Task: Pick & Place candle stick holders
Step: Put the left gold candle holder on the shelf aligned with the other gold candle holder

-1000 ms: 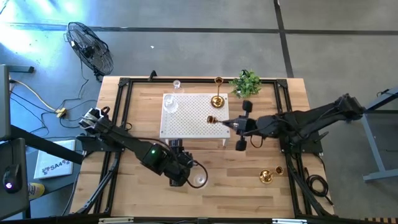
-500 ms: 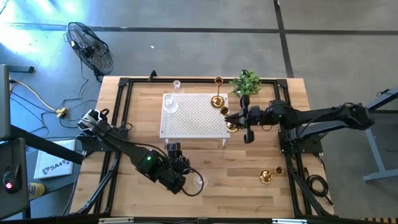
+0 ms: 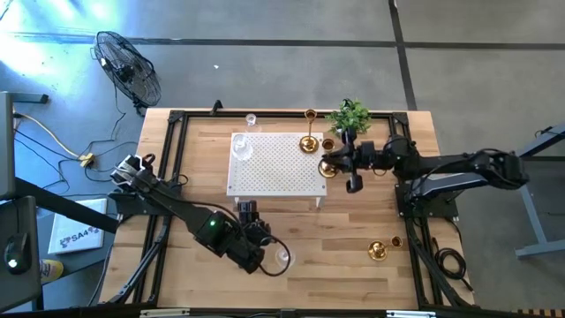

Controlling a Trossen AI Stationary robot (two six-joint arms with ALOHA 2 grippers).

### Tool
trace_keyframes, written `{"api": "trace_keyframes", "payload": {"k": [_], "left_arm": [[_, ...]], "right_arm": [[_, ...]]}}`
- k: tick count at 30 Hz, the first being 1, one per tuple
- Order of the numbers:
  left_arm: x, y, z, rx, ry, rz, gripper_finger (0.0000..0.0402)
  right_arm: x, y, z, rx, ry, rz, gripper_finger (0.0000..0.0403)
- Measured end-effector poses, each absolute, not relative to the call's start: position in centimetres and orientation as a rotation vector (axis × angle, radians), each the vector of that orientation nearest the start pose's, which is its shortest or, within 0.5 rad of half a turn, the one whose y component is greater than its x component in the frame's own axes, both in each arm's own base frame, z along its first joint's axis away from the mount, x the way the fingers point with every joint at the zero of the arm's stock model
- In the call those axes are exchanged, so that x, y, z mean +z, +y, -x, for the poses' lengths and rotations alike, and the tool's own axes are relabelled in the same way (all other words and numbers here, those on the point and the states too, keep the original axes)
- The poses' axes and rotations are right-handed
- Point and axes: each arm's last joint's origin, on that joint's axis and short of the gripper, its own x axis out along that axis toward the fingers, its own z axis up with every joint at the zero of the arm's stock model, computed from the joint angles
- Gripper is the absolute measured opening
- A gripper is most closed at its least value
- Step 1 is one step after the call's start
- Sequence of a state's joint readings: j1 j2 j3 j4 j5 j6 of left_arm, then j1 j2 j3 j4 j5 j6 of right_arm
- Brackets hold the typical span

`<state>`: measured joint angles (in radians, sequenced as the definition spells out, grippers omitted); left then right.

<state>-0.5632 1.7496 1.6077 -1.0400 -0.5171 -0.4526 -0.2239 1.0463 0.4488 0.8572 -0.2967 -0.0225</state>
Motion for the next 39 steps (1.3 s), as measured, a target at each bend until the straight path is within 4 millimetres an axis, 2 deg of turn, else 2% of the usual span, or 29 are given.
{"api": "trace_keyframes", "payload": {"k": [11, 22, 29, 39], "left_arm": [[30.2, -17.7, -30.6, 0.183, 0.983, -0.193, 0.0234], [30.2, -17.7, -30.6, 0.183, 0.983, -0.191, 0.0234], [30.2, -17.7, -30.6, 0.184, 0.982, -0.192, 0.0234], [30.2, -17.7, -30.6, 0.185, 0.981, -0.188, 0.0234]], "right_arm": [[25.9, -5.0, -22.8, 0.141, -0.334, 0.052, 0.0005], [24.5, -6.4, -23.8, 0.093, -0.324, 0.044, 0.0005], [23.9, -6.6, -24.3, 0.105, -0.368, 0.044, 0.0005], [22.6, -7.3, -24.9, 0.082, -0.336, 0.017, 0.0005]]}}
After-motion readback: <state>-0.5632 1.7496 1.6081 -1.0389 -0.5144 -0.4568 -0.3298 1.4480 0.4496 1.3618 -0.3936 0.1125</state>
